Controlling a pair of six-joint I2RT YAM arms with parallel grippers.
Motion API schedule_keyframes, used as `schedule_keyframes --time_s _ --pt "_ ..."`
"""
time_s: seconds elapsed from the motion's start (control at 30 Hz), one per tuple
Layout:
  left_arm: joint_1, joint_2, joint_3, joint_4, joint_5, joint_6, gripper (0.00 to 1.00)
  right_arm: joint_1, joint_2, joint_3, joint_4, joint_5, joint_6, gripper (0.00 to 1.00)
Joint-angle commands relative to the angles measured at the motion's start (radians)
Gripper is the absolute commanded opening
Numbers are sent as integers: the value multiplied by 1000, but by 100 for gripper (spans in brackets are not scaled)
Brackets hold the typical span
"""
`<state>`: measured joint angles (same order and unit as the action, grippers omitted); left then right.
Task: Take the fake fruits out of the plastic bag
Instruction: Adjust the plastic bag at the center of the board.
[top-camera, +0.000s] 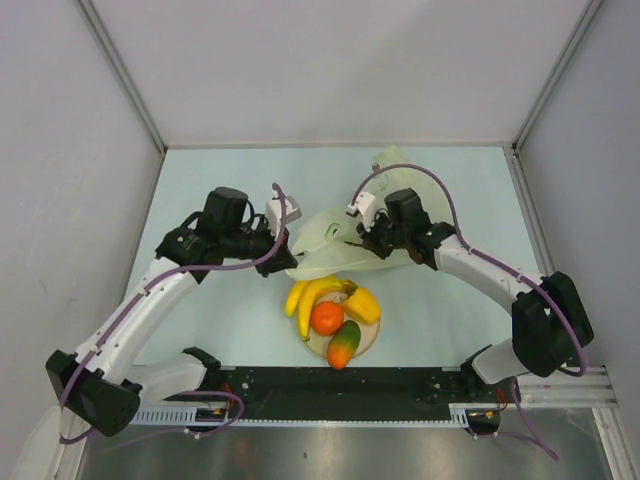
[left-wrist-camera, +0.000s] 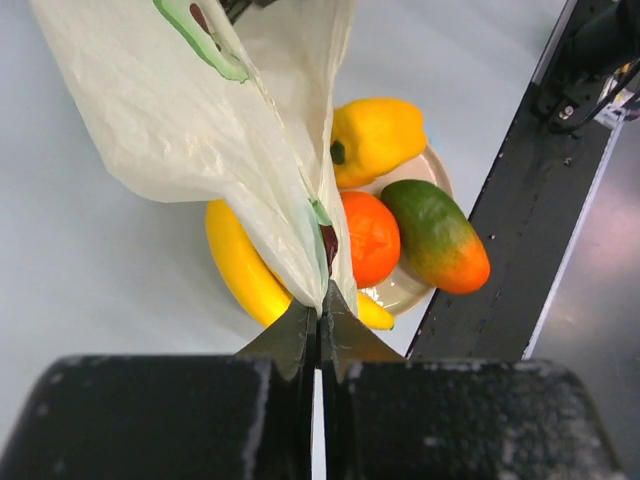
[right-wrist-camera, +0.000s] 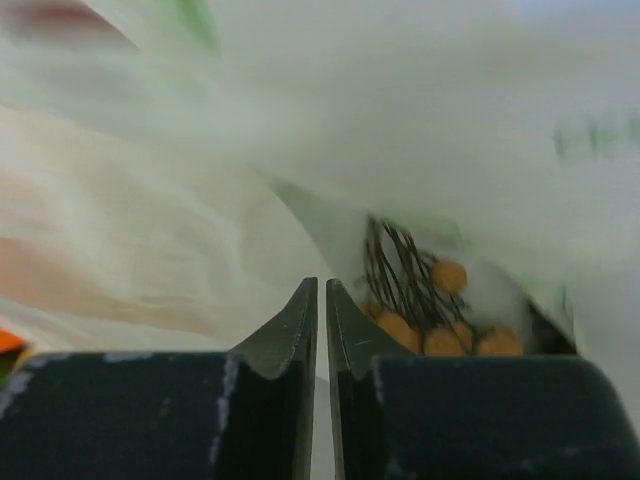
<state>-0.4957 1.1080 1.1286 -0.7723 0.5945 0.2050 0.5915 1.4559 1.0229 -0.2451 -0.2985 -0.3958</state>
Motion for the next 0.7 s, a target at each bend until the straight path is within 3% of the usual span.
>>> schedule_keyframes --time_s 0.0,0.1,0.23,0.5,0.67 --pt "2 4 -55 2 -19 28 0 -45 -81 -124 34 76 6 11" --pt "3 19 -82 34 -27 10 0 -6 -188 -243 -66 36 15 16" --pt "3 38 -89 10 -61 37 1 27 -258 -316 -54 47 35 20" --pt "2 130 -33 -194 -64 158 0 -15 -184 -209 134 104 43 23" --pt "3 98 -64 -159 -104 154 0 -38 -100 -147 213 131 77 25"
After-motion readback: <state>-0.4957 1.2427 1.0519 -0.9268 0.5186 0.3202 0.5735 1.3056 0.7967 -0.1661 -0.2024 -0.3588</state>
